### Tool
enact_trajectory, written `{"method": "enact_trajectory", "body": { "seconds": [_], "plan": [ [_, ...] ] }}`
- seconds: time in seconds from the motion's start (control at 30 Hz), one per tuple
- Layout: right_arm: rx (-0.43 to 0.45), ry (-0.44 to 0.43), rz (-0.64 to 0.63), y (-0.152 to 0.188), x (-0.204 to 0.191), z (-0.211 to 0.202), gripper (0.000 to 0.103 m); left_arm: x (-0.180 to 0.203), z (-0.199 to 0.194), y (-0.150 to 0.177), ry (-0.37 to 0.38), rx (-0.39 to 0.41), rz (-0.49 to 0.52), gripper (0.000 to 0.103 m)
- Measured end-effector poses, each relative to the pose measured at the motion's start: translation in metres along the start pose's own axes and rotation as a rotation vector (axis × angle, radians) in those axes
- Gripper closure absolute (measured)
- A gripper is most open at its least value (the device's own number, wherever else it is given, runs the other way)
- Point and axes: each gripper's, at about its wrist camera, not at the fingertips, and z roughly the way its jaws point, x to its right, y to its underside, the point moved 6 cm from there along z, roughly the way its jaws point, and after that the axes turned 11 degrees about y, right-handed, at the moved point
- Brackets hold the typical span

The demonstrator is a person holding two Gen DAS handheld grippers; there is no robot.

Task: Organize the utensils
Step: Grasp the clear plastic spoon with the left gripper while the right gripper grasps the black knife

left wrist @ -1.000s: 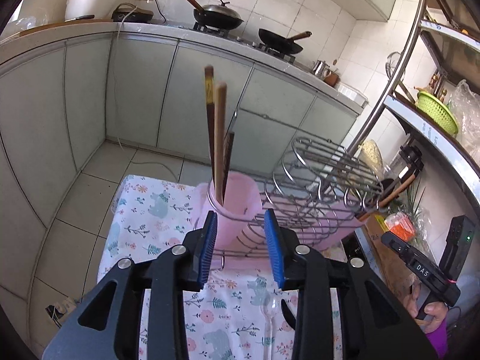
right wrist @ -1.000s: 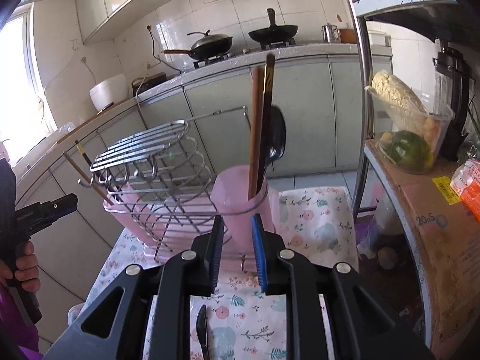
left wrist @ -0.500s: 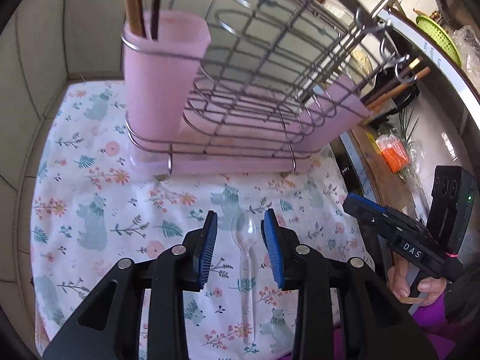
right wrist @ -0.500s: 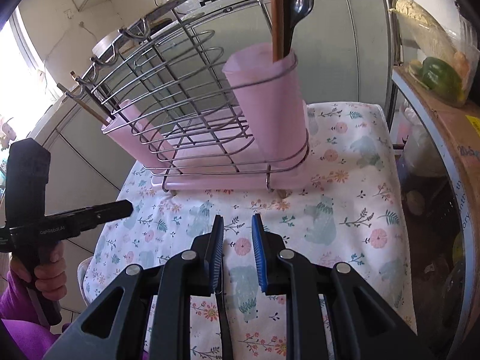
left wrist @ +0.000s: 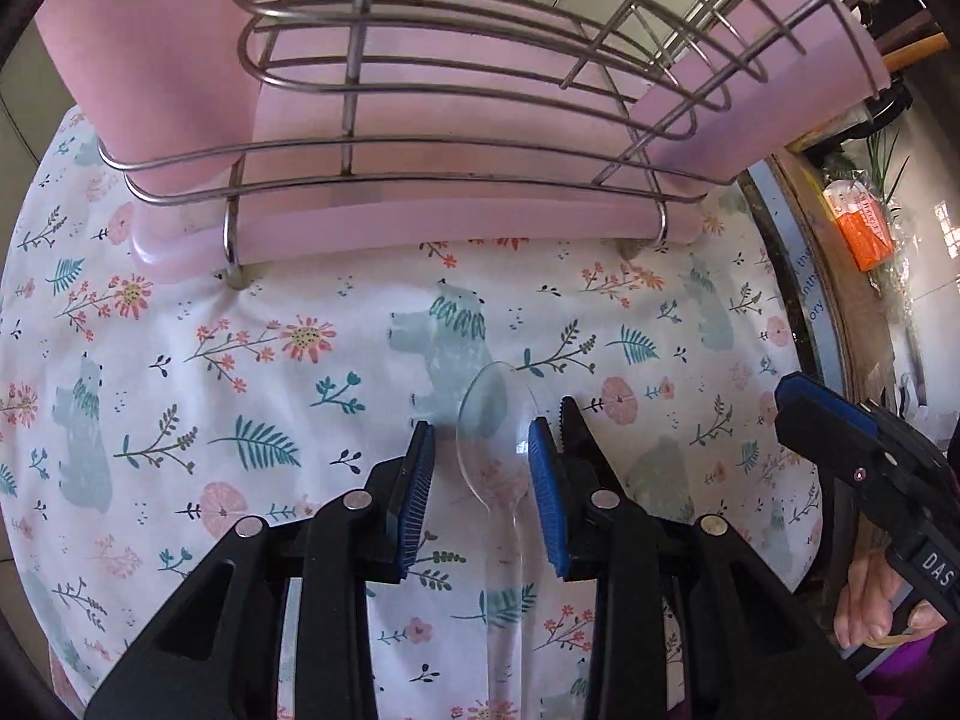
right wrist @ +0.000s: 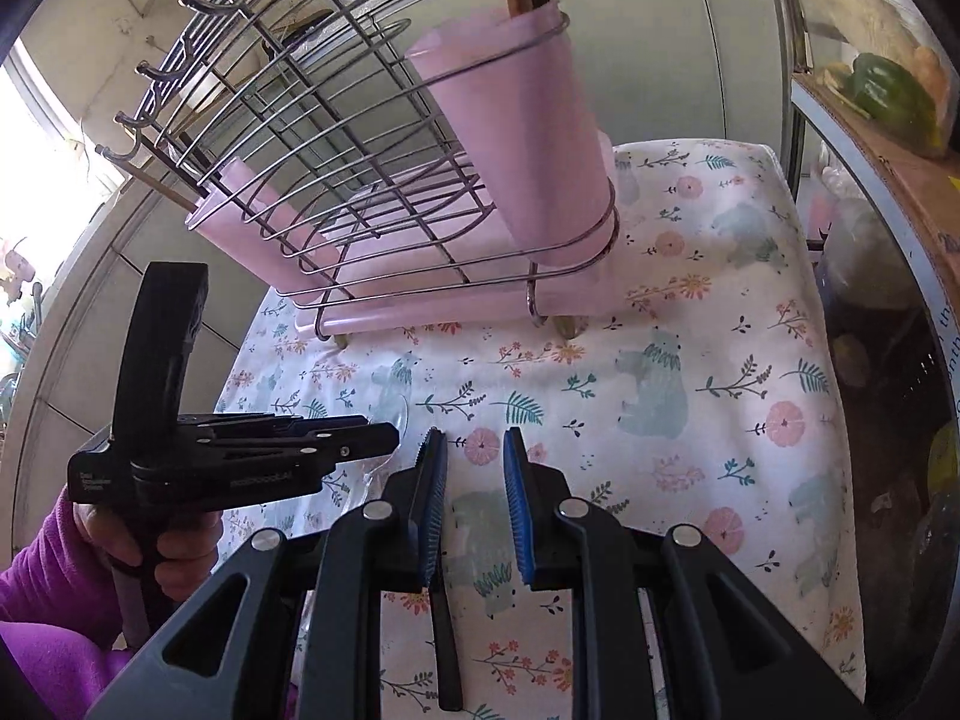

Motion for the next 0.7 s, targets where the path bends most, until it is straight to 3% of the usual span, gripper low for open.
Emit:
{"method": "enact_trajectory", "body": {
  "seconds": [0.1, 0.13, 0.17, 0.2, 0.5, 0.7],
  "plan": [
    [-0.028, -0.013, -0.014, 0.003, -0.004, 0.007, 0.085, 0.001, 0.001, -0.005, -0.011, 0.005, 0.002, 0.071],
    [-0.038, -0.019, -0.02, 0.004, -0.006, 0.009, 0.085, 0.002, 0.002, -0.006, -0.014, 0.005, 0.003, 0.076],
    [-0.047, -0.023, -0.024, 0.004, -0.008, 0.011, 0.085, 0.001, 0.002, -0.007, -0.029, 0.008, 0.008, 0.083],
    [-0.058, -0.029, -0.029, 0.005, -0.01, 0.014, 0.085, 0.003, 0.006, -0.01, -0.041, 0.007, 0.013, 0.098],
    [-0.16, -0.07, -0.055, 0.009, -0.03, 0.042, 0.084, -0.006, -0.029, -0.014, -0.01, 0.1, 0.0, 0.102],
    [-0.222, -0.05, -0.094, 0.01, -0.041, 0.064, 0.084, -0.015, -0.06, -0.019, -0.003, 0.172, -0.012, 0.102]
  ]
}}
